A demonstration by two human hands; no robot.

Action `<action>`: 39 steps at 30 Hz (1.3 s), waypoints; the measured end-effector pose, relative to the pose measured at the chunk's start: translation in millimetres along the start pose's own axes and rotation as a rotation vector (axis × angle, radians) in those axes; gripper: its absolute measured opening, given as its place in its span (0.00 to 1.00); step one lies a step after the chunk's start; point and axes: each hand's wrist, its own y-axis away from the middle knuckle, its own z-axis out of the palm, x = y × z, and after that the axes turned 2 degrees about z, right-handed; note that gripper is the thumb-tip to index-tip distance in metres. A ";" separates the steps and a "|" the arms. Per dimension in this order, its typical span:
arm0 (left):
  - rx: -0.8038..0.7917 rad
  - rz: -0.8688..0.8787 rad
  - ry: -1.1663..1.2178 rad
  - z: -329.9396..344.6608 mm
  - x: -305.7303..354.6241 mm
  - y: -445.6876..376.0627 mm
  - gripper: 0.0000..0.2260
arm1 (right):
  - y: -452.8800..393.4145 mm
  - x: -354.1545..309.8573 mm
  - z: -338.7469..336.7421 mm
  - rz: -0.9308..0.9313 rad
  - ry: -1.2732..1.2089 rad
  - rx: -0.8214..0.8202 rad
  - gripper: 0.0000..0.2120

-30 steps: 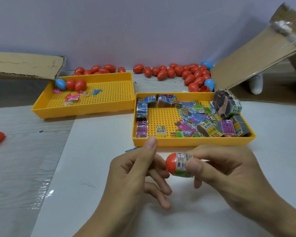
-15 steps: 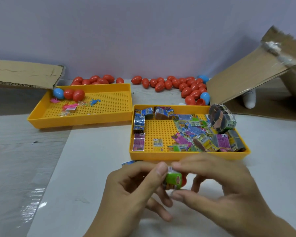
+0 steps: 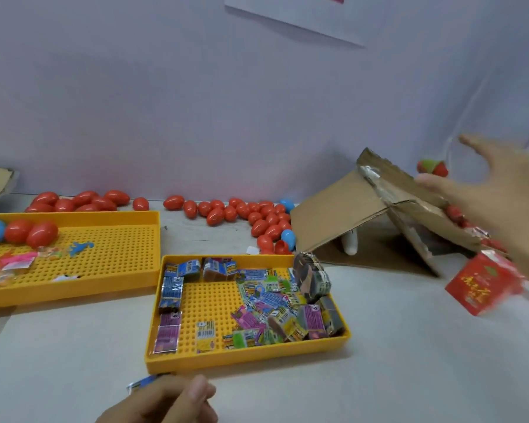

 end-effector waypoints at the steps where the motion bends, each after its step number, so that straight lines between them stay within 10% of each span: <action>1: -0.003 -0.003 0.027 -0.4 0.6 -0.9 0.14 | -0.5 -1.0 0.4 0.047 0.022 -0.039 0.35; 5: -0.028 0.013 0.084 -3.3 7.7 0.8 0.10 | 62.5 -40.3 13.6 0.067 -0.485 -0.108 0.19; 11: -0.120 0.148 0.014 -9.1 17.5 5.0 0.05 | 216.0 -100.1 78.8 0.323 -1.264 -0.849 0.21; 18: 0.047 0.580 -0.208 -27.3 31.9 -18.3 0.04 | 241.6 -102.1 102.6 0.411 -1.312 -0.977 0.09; 39: -0.023 0.430 -1.170 73.1 36.8 -283.3 0.14 | 238.2 -98.3 104.6 0.528 -1.256 -1.173 0.08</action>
